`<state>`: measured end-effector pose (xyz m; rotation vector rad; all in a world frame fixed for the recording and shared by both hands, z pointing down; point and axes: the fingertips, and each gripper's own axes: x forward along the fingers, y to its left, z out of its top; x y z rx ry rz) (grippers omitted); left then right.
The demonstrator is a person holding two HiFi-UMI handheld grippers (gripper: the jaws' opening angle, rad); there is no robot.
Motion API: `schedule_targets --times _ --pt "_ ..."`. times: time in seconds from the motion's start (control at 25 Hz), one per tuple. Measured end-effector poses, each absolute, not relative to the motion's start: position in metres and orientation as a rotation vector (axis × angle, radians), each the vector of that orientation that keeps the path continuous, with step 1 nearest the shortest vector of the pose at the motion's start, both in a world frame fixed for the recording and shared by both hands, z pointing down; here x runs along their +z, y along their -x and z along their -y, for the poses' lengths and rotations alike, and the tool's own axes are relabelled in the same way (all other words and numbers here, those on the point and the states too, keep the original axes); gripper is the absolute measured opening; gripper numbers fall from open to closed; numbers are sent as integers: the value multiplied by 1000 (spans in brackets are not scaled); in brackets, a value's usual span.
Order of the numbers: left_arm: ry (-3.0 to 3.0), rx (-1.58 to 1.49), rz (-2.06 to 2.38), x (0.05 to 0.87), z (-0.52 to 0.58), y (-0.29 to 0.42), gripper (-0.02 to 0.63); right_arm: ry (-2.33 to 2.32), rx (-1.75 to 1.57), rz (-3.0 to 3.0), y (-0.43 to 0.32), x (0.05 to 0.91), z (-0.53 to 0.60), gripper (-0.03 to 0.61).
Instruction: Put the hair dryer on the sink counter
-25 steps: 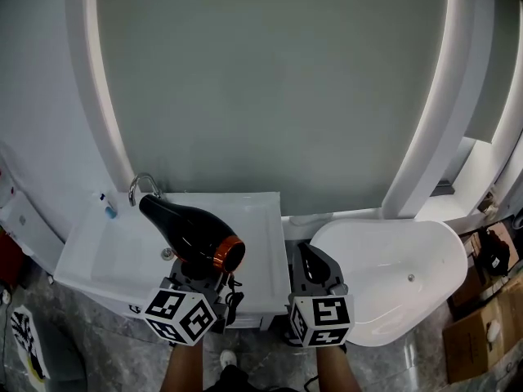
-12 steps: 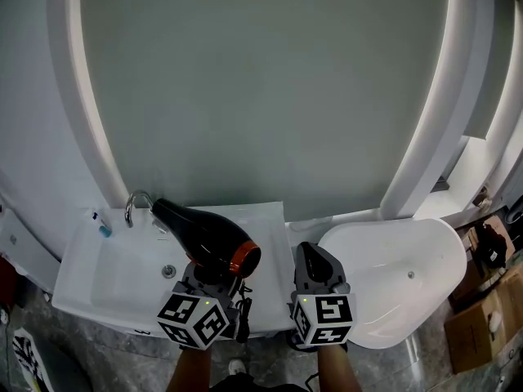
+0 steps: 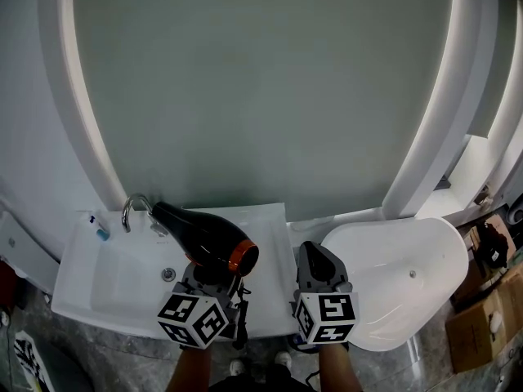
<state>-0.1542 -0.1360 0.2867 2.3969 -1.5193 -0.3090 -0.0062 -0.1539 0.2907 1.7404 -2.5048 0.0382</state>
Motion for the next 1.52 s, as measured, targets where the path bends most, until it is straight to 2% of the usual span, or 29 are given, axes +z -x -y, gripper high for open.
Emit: schedule_targets --times 0.52,1.52 --pt "-2332 -248 1621 299 167 127 176 -1644 112 2575 -19 306 195 21" --pt "-2156 -96 1621 392 241 109 176 -1525 334 2494 -37 403 256 21"
